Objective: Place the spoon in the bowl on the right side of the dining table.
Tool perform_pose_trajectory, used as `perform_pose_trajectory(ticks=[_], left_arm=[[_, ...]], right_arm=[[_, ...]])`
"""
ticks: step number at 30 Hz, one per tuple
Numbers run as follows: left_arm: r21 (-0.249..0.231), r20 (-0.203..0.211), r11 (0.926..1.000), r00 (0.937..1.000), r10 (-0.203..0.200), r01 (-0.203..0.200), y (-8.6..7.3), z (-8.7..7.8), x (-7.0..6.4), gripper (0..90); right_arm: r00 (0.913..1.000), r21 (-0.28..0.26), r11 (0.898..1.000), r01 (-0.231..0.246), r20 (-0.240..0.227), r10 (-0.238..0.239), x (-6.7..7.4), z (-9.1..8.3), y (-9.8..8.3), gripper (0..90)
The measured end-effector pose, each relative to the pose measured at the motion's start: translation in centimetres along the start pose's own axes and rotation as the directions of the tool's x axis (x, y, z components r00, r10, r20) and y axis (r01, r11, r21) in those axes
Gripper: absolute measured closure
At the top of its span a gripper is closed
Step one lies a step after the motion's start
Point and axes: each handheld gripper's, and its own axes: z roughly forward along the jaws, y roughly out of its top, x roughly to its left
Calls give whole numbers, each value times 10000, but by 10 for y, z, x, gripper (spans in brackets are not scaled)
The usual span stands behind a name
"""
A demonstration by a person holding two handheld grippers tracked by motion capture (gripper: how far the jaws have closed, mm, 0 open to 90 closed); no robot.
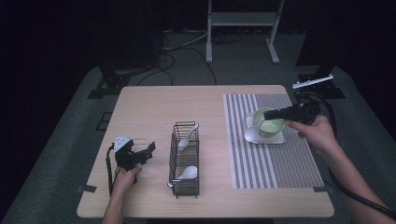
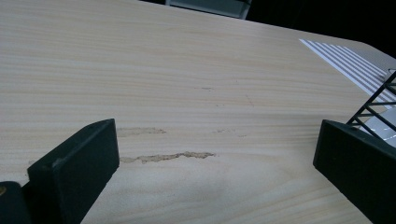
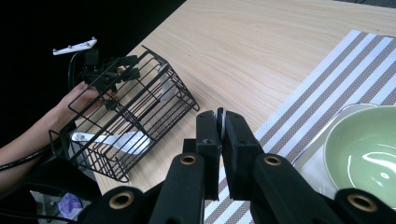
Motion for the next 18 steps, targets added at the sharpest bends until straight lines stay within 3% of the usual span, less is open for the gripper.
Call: perform_pose_trajectory(ticks=[18], left_arm=[[-23,6,10000,10000,-39,39,0,0,0,0]], right_arm=[[9994,-145,9996,-223,264,227,-8,-8,1,852]])
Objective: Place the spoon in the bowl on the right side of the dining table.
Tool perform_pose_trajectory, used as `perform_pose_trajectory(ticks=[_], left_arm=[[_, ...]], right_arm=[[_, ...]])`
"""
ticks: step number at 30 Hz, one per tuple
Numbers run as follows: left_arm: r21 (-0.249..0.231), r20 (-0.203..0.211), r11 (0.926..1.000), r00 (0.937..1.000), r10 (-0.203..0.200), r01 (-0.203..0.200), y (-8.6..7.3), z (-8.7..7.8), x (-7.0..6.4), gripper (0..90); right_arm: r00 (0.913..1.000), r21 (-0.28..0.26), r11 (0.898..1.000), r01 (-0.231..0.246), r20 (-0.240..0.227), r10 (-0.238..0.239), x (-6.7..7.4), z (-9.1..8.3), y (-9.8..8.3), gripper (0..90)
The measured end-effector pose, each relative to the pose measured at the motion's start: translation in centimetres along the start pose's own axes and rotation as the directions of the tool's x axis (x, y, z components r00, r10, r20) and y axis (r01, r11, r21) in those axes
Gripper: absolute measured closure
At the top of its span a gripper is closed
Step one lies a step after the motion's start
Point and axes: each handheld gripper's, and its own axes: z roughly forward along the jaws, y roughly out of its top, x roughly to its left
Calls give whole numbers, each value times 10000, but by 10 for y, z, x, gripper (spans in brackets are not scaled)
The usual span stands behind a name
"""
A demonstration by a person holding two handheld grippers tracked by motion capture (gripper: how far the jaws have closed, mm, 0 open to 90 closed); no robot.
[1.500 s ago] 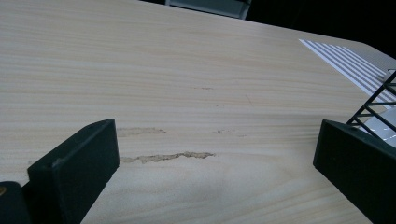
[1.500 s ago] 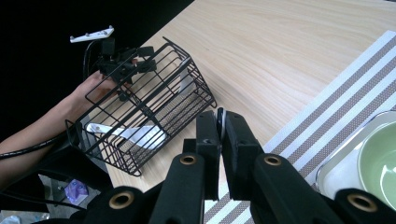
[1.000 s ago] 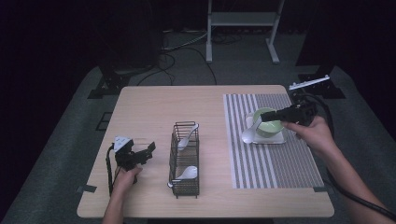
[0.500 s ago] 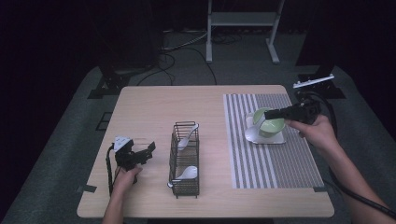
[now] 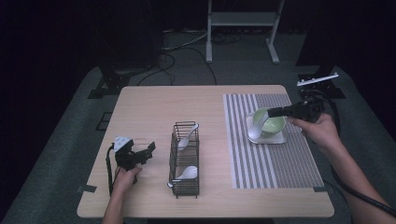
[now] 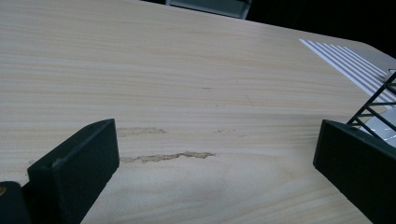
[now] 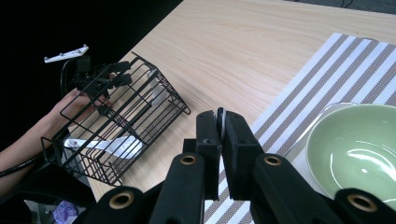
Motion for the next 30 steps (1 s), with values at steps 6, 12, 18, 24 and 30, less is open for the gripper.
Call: perform_pose_trajectory(ticks=[6,12,18,24,30], left_arm=[[-1,-8,10000,10000,15,-15,0,0,0,0],[-1,-10,10000,10000,34,-34,0,0,0,0],[1,-7,10000,10000,45,-45,0,0,0,0],[-2,-12,10000,10000,39,-39,0,0,0,0],[-32,-14,10000,10000,35,-35,0,0,0,0]], right_arm=[[9999,-39,9999,-96,127,97,-5,-2,0,852],[9994,-120,9997,-219,262,222,-11,-5,0,851],[9985,-229,9989,-402,370,410,-17,-7,-1,852],[9977,-286,9984,-481,462,494,-21,-8,-1,852],[9971,-355,9980,-529,533,548,-25,-9,-1,852]])
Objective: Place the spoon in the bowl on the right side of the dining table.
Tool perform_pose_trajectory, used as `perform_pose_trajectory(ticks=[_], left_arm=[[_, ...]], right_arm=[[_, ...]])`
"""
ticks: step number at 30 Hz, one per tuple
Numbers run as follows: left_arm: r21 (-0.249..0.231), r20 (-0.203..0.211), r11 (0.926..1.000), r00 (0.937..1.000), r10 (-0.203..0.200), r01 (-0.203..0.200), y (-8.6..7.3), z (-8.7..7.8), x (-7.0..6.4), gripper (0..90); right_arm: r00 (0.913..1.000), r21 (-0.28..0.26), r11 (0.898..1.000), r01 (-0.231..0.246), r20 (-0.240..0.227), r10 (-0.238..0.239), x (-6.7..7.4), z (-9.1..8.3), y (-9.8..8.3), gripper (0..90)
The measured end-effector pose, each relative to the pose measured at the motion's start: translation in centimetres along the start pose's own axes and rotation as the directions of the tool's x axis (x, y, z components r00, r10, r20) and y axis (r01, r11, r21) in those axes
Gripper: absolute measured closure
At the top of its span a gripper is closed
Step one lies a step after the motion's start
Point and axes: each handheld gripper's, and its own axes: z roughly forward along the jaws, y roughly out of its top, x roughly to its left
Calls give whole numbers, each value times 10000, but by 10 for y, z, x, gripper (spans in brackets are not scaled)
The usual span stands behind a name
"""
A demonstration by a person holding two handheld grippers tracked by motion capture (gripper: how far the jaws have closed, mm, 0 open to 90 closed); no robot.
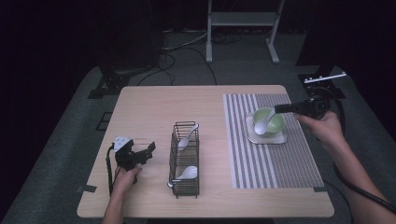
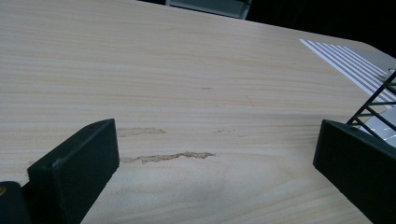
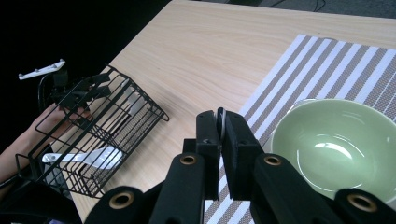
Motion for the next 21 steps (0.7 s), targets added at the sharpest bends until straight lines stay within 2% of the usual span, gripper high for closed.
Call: perform_pose_trajectory(ticks=[21], left_arm=[[-4,-6,10000,10000,5,-5,0,0,0,0]], right_arm=[[9980,-271,9986,-451,427,462,-17,-4,1,852]])
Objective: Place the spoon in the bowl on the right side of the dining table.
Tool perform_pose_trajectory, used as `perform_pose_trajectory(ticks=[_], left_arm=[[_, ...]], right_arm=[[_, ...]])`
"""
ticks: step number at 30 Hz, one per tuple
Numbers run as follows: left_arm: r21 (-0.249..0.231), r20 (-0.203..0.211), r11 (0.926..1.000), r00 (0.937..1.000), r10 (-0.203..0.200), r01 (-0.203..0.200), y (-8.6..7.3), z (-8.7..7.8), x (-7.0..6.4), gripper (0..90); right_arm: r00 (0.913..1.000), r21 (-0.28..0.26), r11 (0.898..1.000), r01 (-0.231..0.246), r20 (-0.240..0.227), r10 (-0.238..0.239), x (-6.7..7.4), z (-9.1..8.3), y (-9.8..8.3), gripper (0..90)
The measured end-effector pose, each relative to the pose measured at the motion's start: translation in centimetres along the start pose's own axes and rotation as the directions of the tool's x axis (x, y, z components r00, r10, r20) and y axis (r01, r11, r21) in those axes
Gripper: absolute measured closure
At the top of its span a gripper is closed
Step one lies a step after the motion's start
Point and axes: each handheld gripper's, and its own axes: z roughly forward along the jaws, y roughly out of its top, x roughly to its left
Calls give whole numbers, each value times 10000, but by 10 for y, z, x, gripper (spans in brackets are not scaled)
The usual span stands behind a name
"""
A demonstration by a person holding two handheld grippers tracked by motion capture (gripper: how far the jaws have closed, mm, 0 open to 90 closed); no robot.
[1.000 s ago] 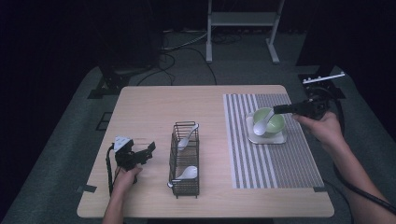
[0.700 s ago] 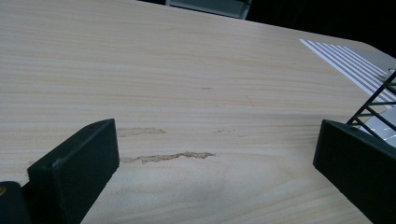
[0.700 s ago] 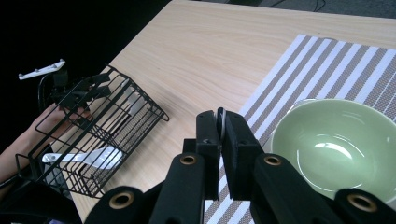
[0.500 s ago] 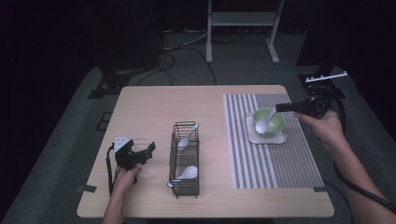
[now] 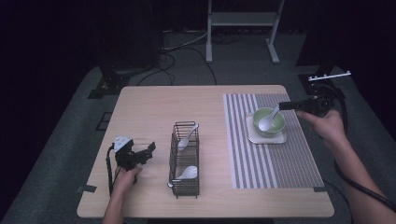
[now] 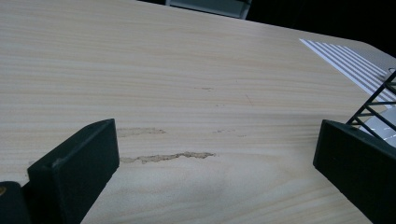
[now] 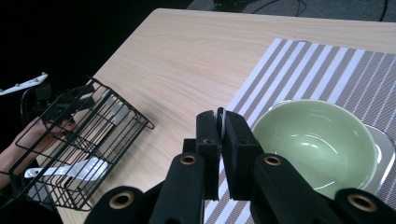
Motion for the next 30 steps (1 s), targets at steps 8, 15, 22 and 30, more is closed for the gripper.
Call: perform_pose_trajectory(ticks=[8,15,22,30], left_arm=[[-10,6,10000,10000,-14,14,0,0,0,0],[-2,0,10000,10000,2,-2,0,0,0,0],[-5,7,10000,10000,-5,5,0,0,0,0],[-3,13,10000,10000,0,0,0,0,0,0]], right_arm=[[9996,-43,9998,-213,158,214,-8,0,0,852],[9992,-92,9995,-302,258,304,-11,0,1,852],[9987,-94,9992,-397,302,400,-14,3,2,852],[9981,-149,9987,-479,380,485,-17,5,4,852]])
